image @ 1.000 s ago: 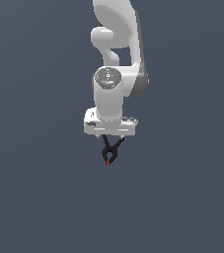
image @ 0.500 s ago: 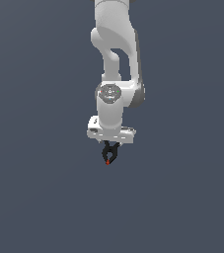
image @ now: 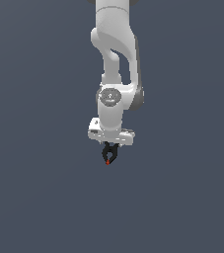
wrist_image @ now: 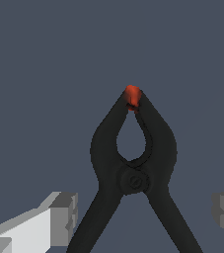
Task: Pick up the object and move it to a goal position.
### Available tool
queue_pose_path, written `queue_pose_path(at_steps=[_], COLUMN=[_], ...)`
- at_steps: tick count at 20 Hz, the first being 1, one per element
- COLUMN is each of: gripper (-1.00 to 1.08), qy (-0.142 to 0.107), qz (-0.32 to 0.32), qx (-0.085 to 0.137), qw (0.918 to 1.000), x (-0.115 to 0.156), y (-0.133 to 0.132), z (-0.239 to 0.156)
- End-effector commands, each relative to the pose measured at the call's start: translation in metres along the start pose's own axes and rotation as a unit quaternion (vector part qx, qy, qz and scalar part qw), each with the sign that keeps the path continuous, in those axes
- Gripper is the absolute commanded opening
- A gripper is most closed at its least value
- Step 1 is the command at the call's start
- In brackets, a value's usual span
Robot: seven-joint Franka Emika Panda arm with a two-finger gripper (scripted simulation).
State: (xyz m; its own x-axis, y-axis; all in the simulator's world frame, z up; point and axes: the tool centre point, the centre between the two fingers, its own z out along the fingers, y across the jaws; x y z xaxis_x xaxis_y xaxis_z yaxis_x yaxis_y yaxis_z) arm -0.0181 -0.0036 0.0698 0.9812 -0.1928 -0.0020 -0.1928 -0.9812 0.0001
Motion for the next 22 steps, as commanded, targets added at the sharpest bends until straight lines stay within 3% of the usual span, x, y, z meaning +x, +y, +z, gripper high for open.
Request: queue_pose_path(at_steps=[1,16,17,22], gripper=[1.00,1.00,-1.00,-1.00], qy=[0.000,0.001,0.001,0.001], qz=[0.000,0.001,0.001,0.001], qx=[0.000,0.000,0.000,0.000], qw=[1.0000,1.0000,1.0000,1.0000], x=[0.000,0.000,0.000,0.000], y=[0.000,0.000,0.000,0.000], z=[0.003,0.051,0.051,0.051])
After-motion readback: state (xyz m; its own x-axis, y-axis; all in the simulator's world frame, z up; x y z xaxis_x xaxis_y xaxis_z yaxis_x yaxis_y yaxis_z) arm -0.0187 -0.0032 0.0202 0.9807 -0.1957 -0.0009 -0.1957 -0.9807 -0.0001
